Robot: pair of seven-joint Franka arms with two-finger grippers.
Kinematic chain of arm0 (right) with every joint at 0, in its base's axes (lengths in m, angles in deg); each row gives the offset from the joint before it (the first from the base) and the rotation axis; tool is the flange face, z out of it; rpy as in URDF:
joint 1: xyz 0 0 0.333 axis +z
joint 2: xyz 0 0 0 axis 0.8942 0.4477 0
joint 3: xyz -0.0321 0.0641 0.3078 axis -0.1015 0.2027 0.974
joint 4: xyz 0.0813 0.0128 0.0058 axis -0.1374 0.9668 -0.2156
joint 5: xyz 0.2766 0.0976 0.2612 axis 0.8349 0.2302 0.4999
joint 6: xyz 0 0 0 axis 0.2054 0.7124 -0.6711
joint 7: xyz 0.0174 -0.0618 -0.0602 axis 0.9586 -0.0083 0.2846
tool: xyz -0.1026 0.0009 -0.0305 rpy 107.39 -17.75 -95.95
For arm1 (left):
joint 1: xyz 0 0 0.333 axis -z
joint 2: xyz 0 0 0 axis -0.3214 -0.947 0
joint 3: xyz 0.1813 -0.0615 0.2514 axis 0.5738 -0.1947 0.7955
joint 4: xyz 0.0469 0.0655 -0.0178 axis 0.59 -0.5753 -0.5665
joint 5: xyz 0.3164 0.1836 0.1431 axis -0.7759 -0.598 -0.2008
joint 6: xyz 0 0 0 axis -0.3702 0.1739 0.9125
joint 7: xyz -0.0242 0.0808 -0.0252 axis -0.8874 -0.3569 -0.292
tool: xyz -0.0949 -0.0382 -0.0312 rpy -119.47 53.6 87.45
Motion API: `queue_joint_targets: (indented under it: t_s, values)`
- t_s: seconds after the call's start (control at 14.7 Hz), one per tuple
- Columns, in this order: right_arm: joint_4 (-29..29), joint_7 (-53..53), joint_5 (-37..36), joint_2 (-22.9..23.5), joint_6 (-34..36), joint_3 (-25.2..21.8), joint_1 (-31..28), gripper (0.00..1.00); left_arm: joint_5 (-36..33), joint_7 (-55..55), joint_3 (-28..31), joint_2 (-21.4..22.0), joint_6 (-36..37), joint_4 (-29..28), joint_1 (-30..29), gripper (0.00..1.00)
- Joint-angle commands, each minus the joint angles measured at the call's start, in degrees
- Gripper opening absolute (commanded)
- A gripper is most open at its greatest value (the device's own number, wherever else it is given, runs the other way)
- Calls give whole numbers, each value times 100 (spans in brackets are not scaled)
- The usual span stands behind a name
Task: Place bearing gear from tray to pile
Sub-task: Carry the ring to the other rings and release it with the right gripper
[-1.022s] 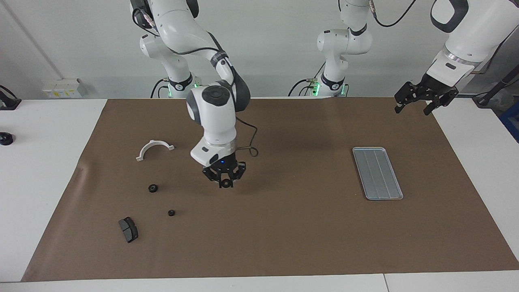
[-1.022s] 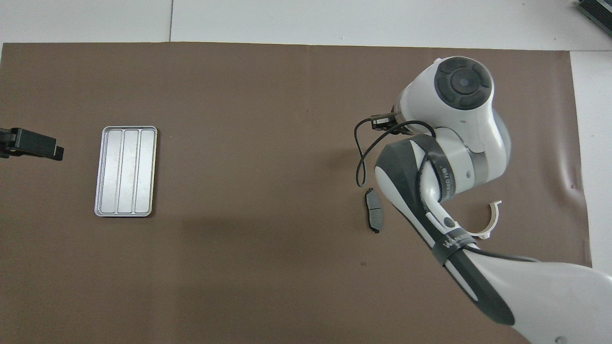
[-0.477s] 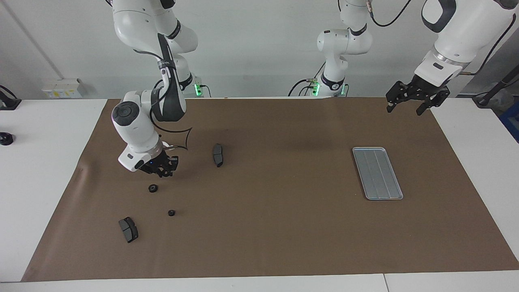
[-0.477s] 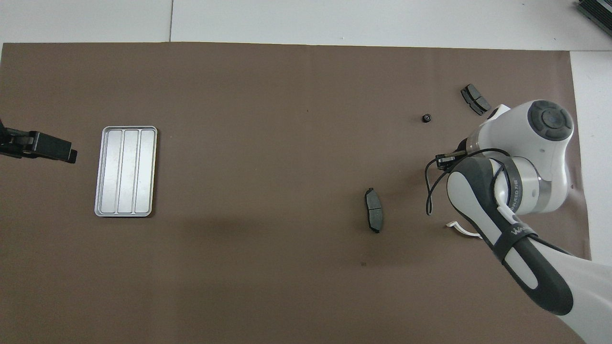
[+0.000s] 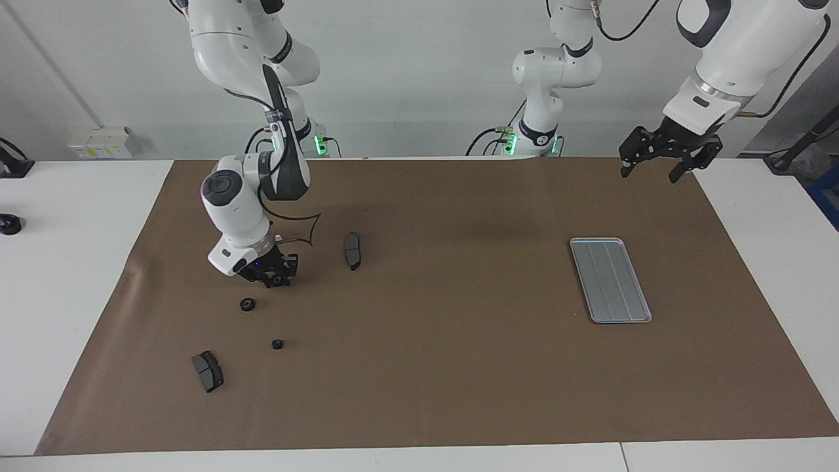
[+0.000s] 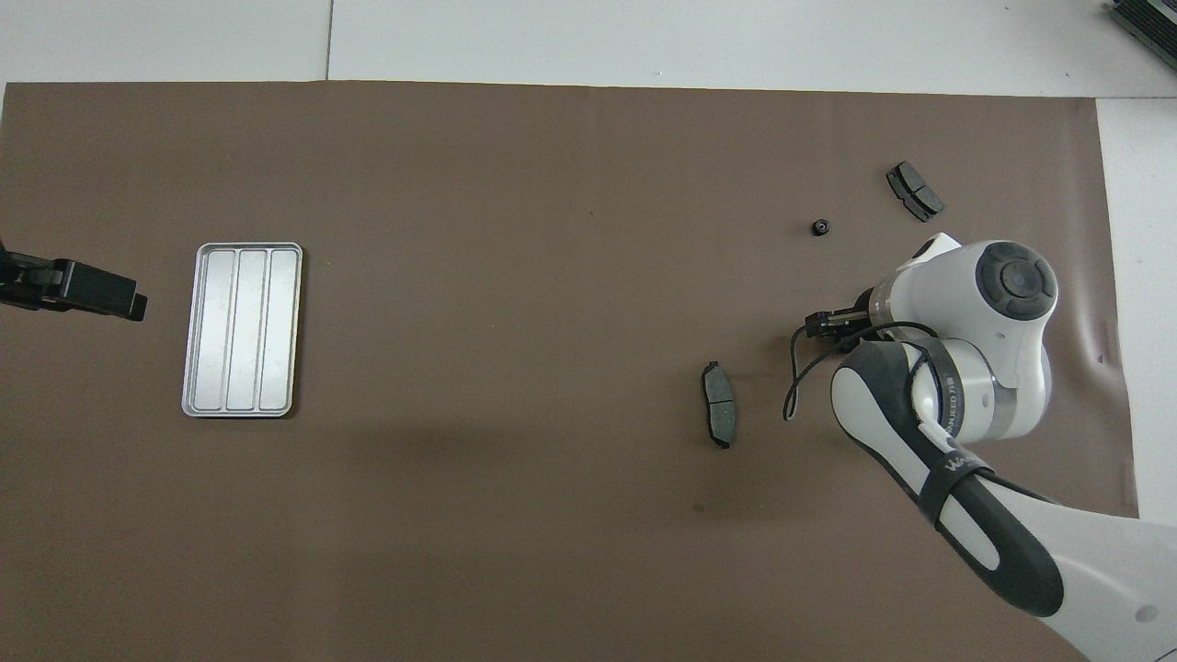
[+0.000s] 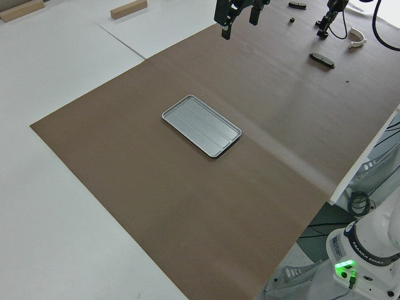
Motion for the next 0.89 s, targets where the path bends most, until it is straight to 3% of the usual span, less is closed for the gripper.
queue_joint_targets:
  t_s: [0.0, 0.34, 0.61, 0.82]
  values:
    - [-503, -129, 164, -199, 225, -52, -68, 100, -99, 0, -123, 107, 173, -60, -119, 100]
    - [-1575, -525, 76, -436, 1498, -140, -209, 100, -99, -18, -105, 125, 366, -43, -128, 100]
    - [-1725, -455, 76, -1147, 2148, -140, -463, 100, -354, -18, -88, 125, 384, 19, -120, 100]
    - [-2338, 62, 76, -1430, 3342, -132, -814, 100, -310, -35, -79, 133, 314, 19, -119, 100]
